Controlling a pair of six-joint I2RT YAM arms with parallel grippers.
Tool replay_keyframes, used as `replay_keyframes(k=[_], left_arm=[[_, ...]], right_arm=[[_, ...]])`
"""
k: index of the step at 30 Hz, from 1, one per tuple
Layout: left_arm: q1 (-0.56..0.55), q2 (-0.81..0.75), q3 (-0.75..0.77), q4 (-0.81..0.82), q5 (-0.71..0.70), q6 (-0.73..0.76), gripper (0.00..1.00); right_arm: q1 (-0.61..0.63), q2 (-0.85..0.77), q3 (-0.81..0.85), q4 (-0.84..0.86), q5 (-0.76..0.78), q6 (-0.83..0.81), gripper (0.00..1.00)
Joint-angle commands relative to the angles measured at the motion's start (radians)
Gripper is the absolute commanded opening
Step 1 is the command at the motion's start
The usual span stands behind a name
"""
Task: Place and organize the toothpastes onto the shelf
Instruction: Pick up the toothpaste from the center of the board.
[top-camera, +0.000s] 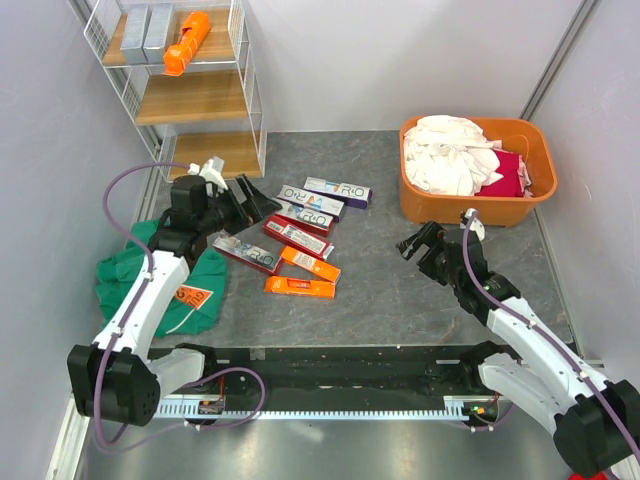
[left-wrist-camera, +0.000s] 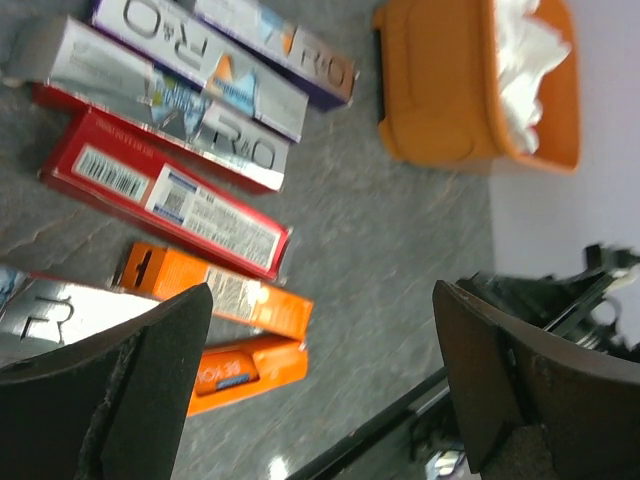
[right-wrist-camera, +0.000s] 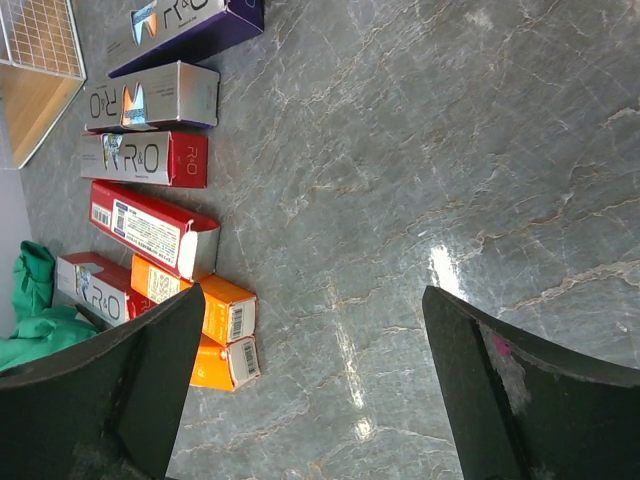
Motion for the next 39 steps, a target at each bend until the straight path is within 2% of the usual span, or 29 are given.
replay_keyframes(k=[1, 9, 20, 25, 28, 39], left_arm=[[-0.051, 0.011, 0.041, -0.165, -0.055, 0.198, 0.99], [-0.184, 0.079, 0.100, -0.289, -0.169, 0.318, 0.99], [-0.463, 0.258, 0.149, -0.369, -0.317, 0.433, 0.99], [-0.610, 0.364, 0.192, -0.410, -0.426, 0.485, 1.00], [-0.663, 0.422, 0.201, -0.412, -0.478, 0.486, 1.00], [-0.694, 0.516, 0.150, -0.349, -0.561, 0.485, 1.00]], right_arm=[[0.002, 0.000, 0.044, 0.011, -0.016, -0.028, 0.98], [0.002, 0.008, 0.038, 0.011, -0.026, -0.033, 0.98], [0.002, 0.017, 0.041, 0.011, -0.039, -0.033, 0.98], [0.002, 0.023, 0.039, 0.011, -0.043, -0.036, 0.98], [0.002, 0.025, 0.041, 0.009, -0.046, -0.040, 0.98], [0.000, 0.023, 0.042, 0.000, -0.043, -0.057, 0.98]])
